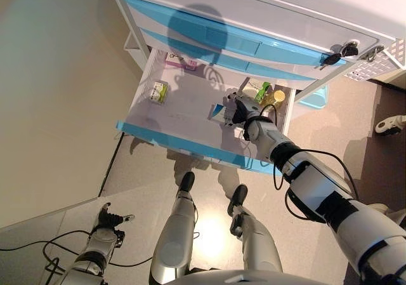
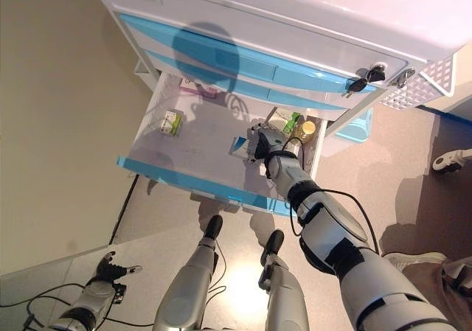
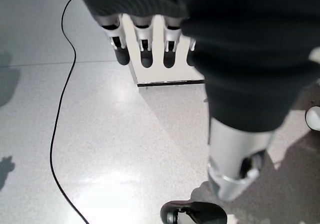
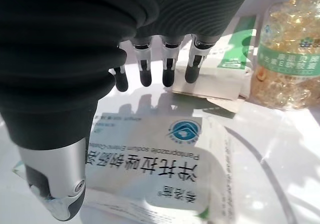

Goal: Open the drawer and pick up the medicine

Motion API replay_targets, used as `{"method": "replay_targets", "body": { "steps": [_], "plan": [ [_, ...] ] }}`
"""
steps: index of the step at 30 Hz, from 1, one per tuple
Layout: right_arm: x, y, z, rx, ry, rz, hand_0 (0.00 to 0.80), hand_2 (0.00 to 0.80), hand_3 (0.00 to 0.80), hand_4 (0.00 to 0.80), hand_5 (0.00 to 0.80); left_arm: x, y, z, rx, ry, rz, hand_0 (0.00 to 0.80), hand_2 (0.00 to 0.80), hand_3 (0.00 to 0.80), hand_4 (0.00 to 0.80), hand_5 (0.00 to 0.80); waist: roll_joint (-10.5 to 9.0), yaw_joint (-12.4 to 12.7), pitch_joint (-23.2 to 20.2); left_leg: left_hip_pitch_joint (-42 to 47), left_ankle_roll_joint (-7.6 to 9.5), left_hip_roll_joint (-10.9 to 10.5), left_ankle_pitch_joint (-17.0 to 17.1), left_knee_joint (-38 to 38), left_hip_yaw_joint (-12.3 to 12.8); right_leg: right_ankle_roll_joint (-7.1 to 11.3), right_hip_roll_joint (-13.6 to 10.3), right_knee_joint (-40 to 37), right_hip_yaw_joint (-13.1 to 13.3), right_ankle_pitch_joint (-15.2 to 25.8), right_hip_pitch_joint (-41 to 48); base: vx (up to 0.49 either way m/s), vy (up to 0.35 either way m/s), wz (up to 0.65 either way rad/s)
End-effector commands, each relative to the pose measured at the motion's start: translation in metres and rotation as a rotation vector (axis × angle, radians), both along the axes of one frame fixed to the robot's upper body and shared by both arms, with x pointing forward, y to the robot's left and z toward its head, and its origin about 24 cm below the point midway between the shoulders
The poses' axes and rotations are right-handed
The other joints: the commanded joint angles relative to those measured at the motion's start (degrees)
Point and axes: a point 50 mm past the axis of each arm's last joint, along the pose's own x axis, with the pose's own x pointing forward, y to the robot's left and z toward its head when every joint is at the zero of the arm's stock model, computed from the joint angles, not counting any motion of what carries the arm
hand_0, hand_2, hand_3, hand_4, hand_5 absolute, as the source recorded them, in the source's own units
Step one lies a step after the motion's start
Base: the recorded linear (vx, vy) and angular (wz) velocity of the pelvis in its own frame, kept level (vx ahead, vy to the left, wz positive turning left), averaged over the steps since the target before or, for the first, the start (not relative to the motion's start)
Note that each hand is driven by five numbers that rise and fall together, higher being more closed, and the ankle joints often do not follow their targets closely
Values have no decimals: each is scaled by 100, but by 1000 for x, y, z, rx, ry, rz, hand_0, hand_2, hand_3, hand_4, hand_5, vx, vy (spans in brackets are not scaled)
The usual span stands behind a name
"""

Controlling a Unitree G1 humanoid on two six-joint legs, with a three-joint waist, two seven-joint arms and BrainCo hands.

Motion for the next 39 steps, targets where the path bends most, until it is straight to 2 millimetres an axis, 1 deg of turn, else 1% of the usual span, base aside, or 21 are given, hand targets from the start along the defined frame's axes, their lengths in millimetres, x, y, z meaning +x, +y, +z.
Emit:
{"method": "replay_targets", "body": {
  "steps": [1, 7, 17, 21, 24, 28, 29, 30, 31, 39],
  "plan": [
    [13, -1, 39, 36, -117, -31, 0, 0, 0, 0, 0, 4, 7, 5, 42, -9, 16, 0, 0, 0, 0, 0, -11, 106, 184, -127, 442, -517, 322, -362, -145, 321, -31, 241, -12, -99, 135, 0, 0, 0],
    [12, 2, 35, 42, -108, -29, 0, 0, 0, 0, 0, 7, 3, 5, 36, -21, 13, 0, 0, 0, 0, 0, 19, 110, 222, -172, 446, -534, 328, -356, -147, 320, -35, 233, -10, -102, 115, 0, 0, 0],
    [5, 13, 18, -1, -82, 13, 0, 0, 0, 0, 0, 5, 2, 3, 30, -25, 30, 0, 0, 0, 0, 0, 62, 75, 251, -234, 458, -553, 305, -293, -101, 311, -35, 292, 71, -83, 20, 0, 0, 0],
    [4, 10, 13, -27, -63, 8, 0, 0, 0, 0, 0, 6, 0, 4, 23, -36, 19, 0, 0, 0, 0, 0, 104, 69, 272, -258, 457, -559, 307, -273, -104, 309, -40, 303, 67, -68, -10, 0, 0, 0],
    [4, 7, 12, -34, -59, 0, 0, 0, 0, 0, 0, 7, 0, 4, 22, -40, 16, 0, 0, 0, 0, 0, 122, 71, 287, -265, 460, -564, 302, -256, -97, 307, -40, 326, 81, -60, -29, 0, 0, 0],
    [3, 7, 9, -44, -51, -3, 0, 0, 0, 0, 0, 5, 0, 3, 18, -37, 16, 0, 0, 0, 0, 0, 138, 73, 288, -270, 462, -567, 310, -263, -98, 309, -46, 305, 84, -45, -34, 0, 0, 0],
    [4, 6, 9, -45, -50, -7, 173, 173, 173, 173, 173, 5, 0, 4, 18, -38, 18, 0, 0, 0, 0, 0, 145, 73, 290, -271, 463, -568, 311, -265, -99, 310, -48, 304, 86, -42, -38, 0, 0, 0],
    [4, 6, 9, -45, -50, -7, 173, 173, 173, 173, 173, 5, 0, 4, 18, -38, 18, 0, 0, 0, 0, 0, 145, 73, 290, -271, 463, -568, 311, -265, -99, 310, -48, 304, 86, -42, -38, 0, 0, 0],
    [4, 3, 8, -50, -46, -16, 800, 800, 800, 800, 800, 6, 1, 4, 20, -39, 17, 0, 0, 0, 0, 0, 153, 76, 292, -276, 465, -575, 311, -265, -107, 310, -52, 307, 89, -36, -47, 0, 0, 0],
    [2, -3, 0, -59, -26, -41, 800, 800, 800, 800, 800, 3, 1, 2, 19, -30, 24, 0, 0, 0, 0, 0, 188, 69, 276, -299, 473, -591, 324, -283, -110, 313, -61, 307, 82, -35, -72, 0, 0, 0]
  ]
}}
